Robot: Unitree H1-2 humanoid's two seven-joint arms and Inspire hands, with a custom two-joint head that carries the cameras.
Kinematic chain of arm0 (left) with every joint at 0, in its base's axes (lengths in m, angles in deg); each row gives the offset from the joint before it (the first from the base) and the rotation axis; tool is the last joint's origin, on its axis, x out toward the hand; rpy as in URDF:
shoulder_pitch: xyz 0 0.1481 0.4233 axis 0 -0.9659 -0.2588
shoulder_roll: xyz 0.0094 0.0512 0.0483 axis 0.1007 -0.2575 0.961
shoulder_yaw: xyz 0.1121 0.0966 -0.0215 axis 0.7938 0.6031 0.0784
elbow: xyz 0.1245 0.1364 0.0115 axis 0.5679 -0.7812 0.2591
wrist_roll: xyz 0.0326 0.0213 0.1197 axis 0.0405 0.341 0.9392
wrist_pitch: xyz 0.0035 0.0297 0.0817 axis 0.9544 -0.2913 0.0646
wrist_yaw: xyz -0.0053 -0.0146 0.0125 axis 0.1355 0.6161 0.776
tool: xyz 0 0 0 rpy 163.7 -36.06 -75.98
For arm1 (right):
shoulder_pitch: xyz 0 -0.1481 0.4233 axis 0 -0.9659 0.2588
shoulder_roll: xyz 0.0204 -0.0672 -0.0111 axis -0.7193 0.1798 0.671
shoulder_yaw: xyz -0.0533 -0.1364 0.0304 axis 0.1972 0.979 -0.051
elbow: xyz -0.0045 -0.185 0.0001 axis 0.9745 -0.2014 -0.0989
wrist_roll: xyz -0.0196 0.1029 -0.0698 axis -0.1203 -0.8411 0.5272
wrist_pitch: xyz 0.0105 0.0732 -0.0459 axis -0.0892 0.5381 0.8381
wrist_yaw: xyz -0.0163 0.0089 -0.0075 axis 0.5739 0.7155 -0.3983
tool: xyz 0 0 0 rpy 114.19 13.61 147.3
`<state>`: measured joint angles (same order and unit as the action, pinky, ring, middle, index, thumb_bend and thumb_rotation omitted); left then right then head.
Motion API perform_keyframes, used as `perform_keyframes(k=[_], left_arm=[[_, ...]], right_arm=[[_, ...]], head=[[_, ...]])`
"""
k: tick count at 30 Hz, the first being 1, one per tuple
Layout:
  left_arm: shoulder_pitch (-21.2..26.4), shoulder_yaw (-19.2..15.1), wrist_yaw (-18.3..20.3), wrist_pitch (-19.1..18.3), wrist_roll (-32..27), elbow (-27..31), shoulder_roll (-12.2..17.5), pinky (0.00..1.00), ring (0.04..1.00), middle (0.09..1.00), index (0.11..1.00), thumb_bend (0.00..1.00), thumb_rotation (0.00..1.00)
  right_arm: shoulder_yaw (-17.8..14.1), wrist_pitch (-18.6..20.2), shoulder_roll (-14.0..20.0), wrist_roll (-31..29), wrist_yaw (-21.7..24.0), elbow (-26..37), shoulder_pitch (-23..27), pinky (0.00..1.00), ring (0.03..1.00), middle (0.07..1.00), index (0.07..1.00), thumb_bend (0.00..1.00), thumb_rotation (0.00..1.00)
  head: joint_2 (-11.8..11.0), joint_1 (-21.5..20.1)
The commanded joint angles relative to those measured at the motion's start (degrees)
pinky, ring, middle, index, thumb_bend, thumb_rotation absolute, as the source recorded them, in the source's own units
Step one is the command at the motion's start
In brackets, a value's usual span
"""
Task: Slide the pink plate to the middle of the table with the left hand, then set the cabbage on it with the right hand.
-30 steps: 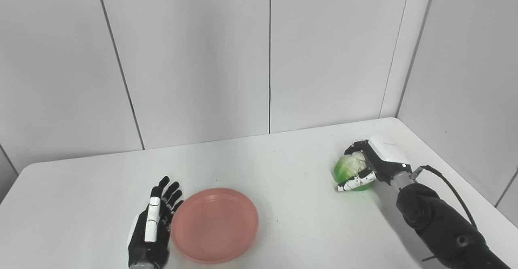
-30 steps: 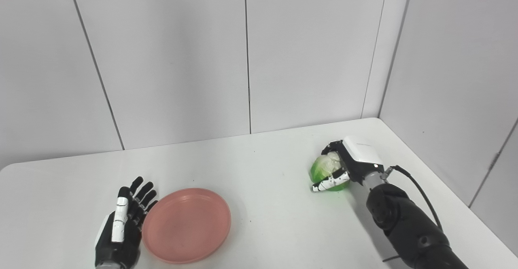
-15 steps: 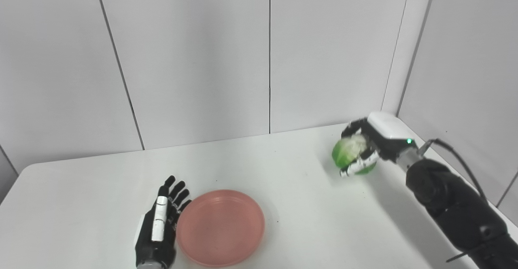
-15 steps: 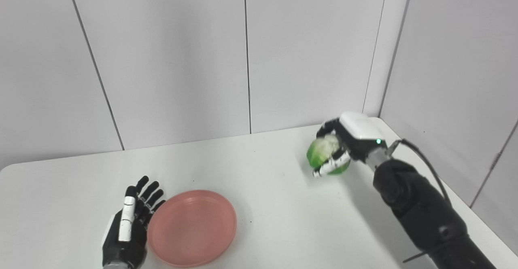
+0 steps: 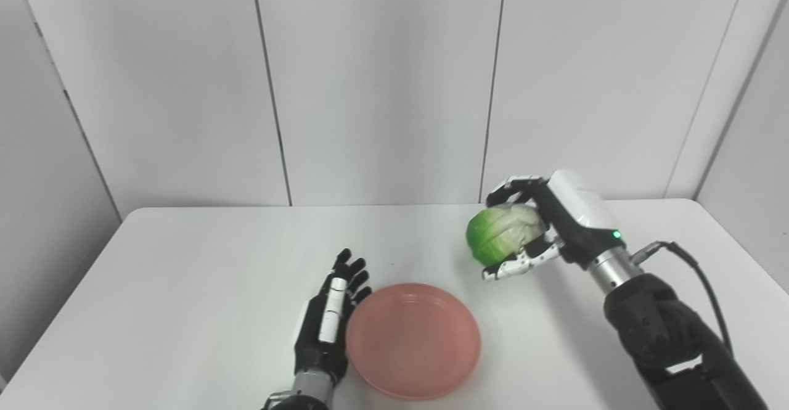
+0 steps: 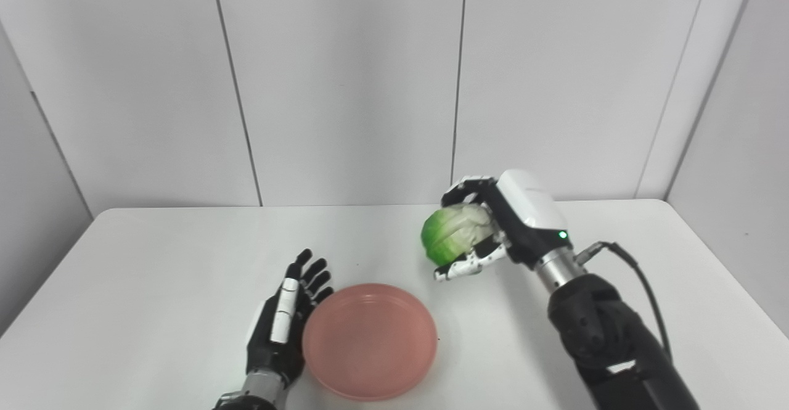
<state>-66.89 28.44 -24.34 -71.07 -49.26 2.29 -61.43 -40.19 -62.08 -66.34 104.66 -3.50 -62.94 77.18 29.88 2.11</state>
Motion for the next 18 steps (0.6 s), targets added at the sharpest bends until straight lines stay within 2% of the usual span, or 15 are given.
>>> perform_keyframes(k=[1,6,9,15,18], left_arm=[[-0.2,0.1,-1.2,-0.5,0.7,-1.6,-0.8,0.88,0.913,0.903,0.926,0.8,0.82],[0.1,0.7,-2.6,0.5,2.4,-2.9,-1.4,0.81,0.882,0.881,0.909,0.77,0.85],[0.5,0.5,-2.9,0.8,2.4,-3.7,-1.9,0.82,0.884,0.882,0.9,0.78,0.83],[0.7,0.2,-2.8,1.2,1.9,-4.0,-1.9,0.84,0.88,0.874,0.892,0.81,0.83],[0.4,0.2,-2.9,1.2,2.4,-3.4,-1.6,0.8,0.884,0.878,0.892,0.81,0.83]], right_arm=[[0.1,-2.2,-0.7,0.5,-0.4,1.4,3.5,0.13,0.183,0.267,0.476,0.52,0.13],[2.0,-3.6,-3.1,0.6,0.1,-0.5,4.6,0.14,0.197,0.282,0.477,0.52,0.13],[3.4,-4.1,-5.0,0.3,0.7,-1.7,4.6,0.14,0.191,0.274,0.475,0.52,0.13],[5.3,-8.4,-7.4,1.0,-0.4,-6.4,4.1,0.15,0.199,0.28,0.475,0.52,0.13],[5.8,-9.7,-7.8,1.6,-0.6,-8.1,3.6,0.16,0.211,0.288,0.476,0.52,0.13]], head=[[0.2,1.4],[0.9,4.6],[1.1,5.6],[1.6,4.5],[1.9,3.9]])
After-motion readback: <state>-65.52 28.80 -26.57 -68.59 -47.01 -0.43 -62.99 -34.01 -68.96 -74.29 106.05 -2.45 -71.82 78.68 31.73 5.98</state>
